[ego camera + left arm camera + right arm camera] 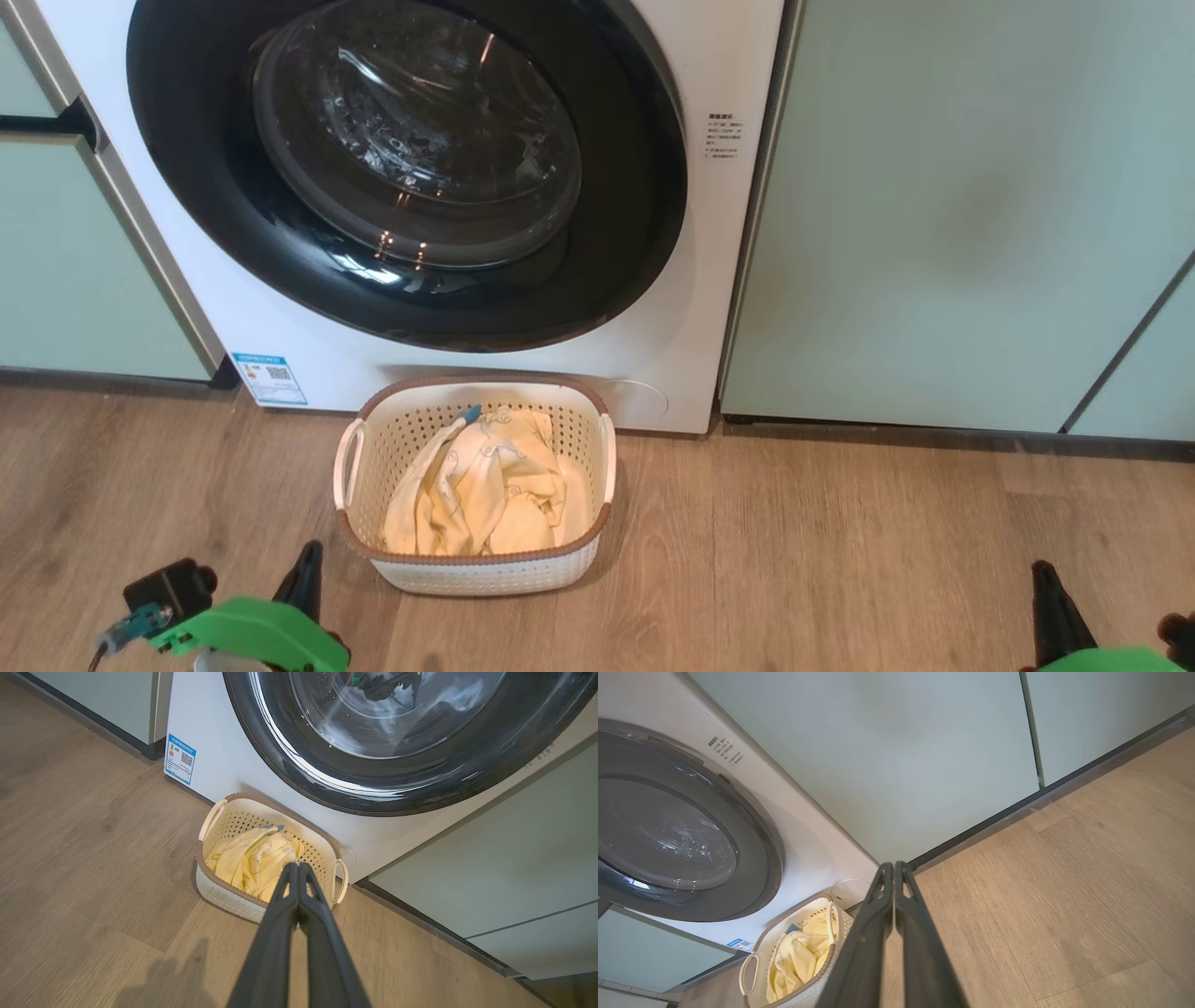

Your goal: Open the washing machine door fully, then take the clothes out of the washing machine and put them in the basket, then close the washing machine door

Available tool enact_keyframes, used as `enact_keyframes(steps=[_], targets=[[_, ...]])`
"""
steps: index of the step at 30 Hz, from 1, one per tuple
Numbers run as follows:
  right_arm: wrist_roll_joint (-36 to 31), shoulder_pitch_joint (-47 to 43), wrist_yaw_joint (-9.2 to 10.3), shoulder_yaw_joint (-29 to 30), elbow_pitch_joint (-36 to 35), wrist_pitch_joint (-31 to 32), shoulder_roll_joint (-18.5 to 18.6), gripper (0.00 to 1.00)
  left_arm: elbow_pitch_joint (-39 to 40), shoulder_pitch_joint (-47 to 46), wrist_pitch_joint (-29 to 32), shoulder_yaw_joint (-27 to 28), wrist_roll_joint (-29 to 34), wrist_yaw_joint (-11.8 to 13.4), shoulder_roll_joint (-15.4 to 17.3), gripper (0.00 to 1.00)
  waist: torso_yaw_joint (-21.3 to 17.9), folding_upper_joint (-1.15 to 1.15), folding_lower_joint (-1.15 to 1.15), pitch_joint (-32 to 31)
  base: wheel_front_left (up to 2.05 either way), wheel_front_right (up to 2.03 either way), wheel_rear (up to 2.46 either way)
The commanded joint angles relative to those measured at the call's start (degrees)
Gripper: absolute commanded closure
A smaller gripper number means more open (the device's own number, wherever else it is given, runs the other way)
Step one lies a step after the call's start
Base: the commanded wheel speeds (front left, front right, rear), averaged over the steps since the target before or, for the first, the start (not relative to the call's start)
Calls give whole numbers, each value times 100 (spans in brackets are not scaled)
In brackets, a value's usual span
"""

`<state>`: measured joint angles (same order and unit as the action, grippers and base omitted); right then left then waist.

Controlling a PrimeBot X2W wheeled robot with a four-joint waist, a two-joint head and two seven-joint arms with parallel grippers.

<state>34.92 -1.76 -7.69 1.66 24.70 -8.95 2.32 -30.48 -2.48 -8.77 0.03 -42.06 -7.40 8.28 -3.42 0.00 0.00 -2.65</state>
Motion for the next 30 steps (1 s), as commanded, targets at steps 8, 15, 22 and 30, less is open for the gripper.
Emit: enact_keyframes(steps=[8,15,22,30], targets=[[617,422,7,57,-304,181,39,100,327,-299,157,186,-533,-4,22,100,33,0,0,27,0,0,0],[1058,455,8,94,-370,299,41,100,441,-306,276,227,-919,-4,-26,100,59,0,0,49,0,0,0],[1435,482,9,126,-426,399,42,100,538,-311,377,261,-1249,-5,-68,100,82,0,0,68,0,0,0],[1938,519,10,168,-501,534,44,100,668,-318,512,308,-1690,-5,-123,100,113,0,0,93,0,0,0]])
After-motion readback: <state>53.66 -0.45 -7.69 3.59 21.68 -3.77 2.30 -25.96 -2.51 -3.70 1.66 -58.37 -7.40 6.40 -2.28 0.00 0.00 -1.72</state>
